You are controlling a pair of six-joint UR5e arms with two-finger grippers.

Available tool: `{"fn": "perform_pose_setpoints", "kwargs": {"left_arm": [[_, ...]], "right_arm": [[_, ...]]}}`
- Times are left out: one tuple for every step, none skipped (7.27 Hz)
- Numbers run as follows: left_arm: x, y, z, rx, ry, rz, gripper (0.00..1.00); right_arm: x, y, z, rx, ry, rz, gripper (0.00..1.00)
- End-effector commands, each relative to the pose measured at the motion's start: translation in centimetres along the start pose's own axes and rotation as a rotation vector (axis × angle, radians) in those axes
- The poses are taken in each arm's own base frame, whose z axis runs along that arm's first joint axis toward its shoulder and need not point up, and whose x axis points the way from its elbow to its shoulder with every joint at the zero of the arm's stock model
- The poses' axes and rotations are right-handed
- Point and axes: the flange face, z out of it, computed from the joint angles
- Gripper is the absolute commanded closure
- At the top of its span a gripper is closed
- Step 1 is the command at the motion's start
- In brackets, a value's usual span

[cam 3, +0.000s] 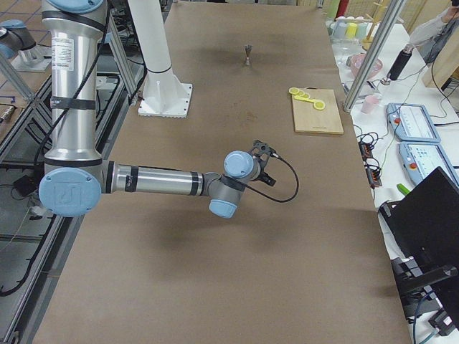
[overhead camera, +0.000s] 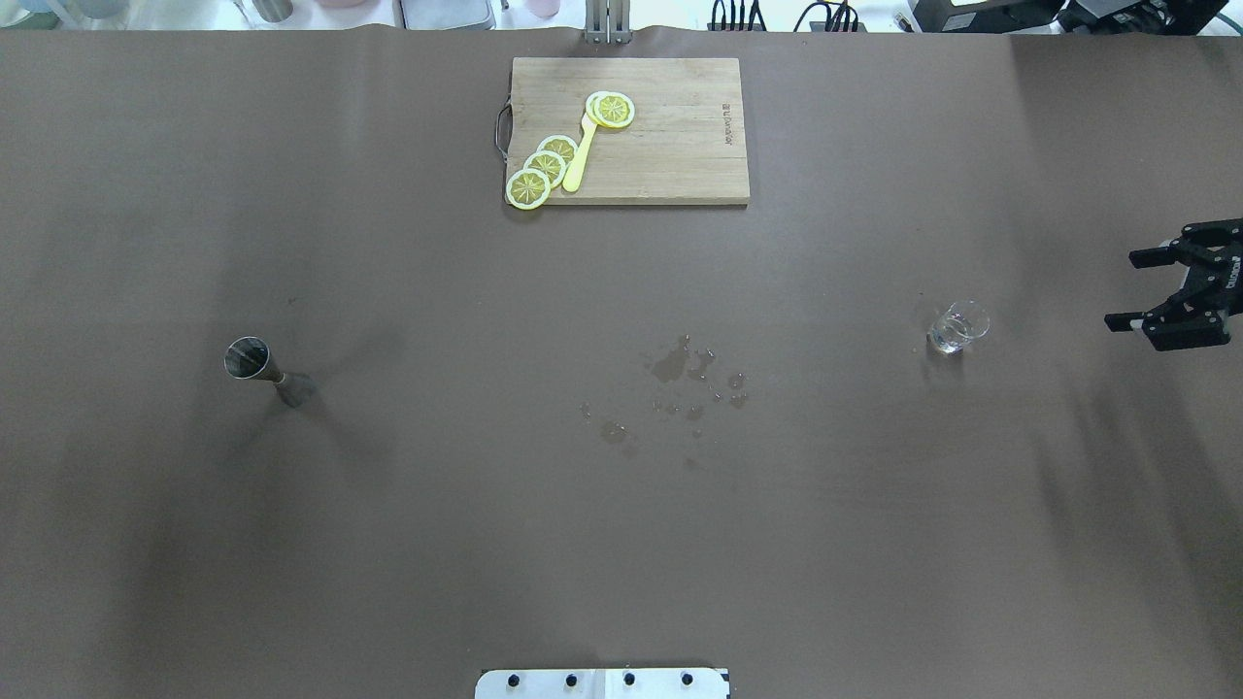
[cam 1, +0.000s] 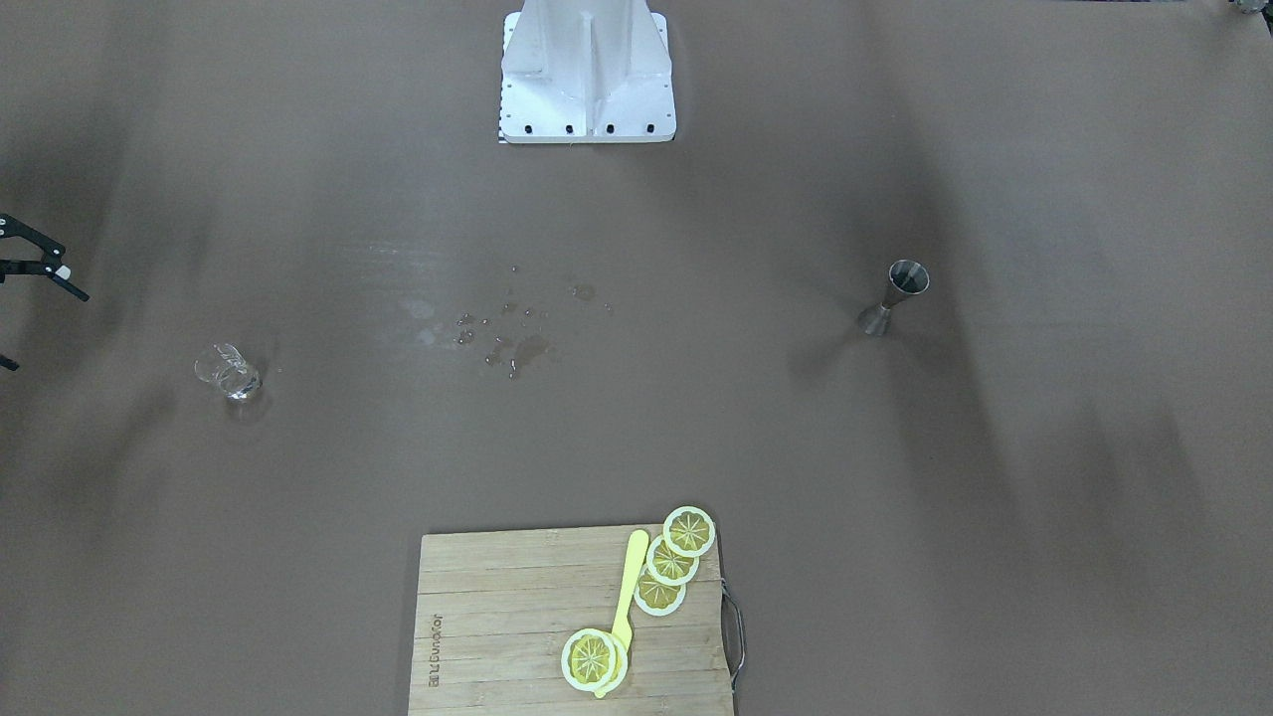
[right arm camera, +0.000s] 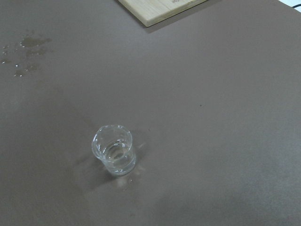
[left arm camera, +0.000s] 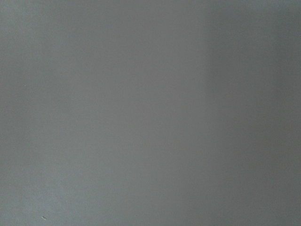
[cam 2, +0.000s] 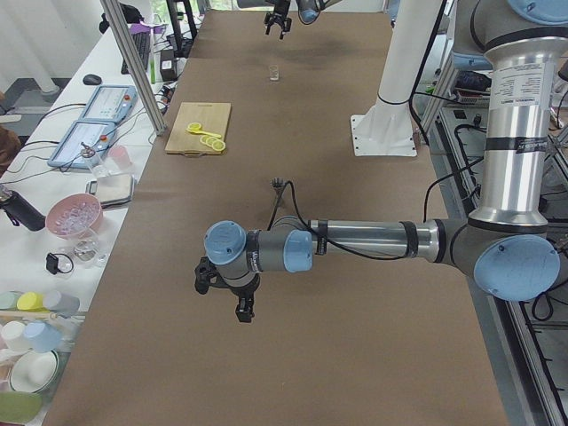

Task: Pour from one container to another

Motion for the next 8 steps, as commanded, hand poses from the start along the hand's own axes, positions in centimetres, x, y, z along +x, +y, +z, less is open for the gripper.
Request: {"fn": "perform_pose_setpoints", "kwargs": {"left_arm": [[0.0, 0.0, 0.0, -0.001, 0.0, -0.004, 0.01], [0.0, 0.0, 0.0, -0.001, 0.0, -0.004, 0.01], [0.2, -0.1, -0.1, 0.001, 0.0, -0.005, 0.01], [0.3, -0.3, -0.3, 0.004, 0.0, -0.002, 0.01], [0.4, -0.4, -0.3, 0.004, 0.0, -0.001, 0.01], [0.2, -0.2, -0.1, 0.003, 0.001, -0.004, 0.01], [0.1, -0.1, -0.1, 0.001, 0.001, -0.002, 0.01], [0.6, -0.5, -0.5, 0.011, 0.001, 0.003, 0.01]], "right_arm": [[-0.7, 1.5, 2.5, 0.026, -0.059, -0.063, 0.0], [0.0, 0.9, 3.9, 0.039, -0.09, -0.084, 0.0], [0.5, -0.4, 4.7, 0.042, -0.143, -0.1, 0.0], [0.7, 0.0, 4.8, 0.038, -0.149, -0.1, 0.0], [0.9, 0.4, 4.8, 0.045, -0.149, -0.108, 0.0], [1.0, -0.1, 5.0, 0.057, -0.146, -0.125, 0.0], [1.1, -0.7, 5.2, 0.064, -0.143, -0.135, 0.0], [1.4, -0.3, 5.4, 0.063, -0.138, -0.136, 0.0]]}}
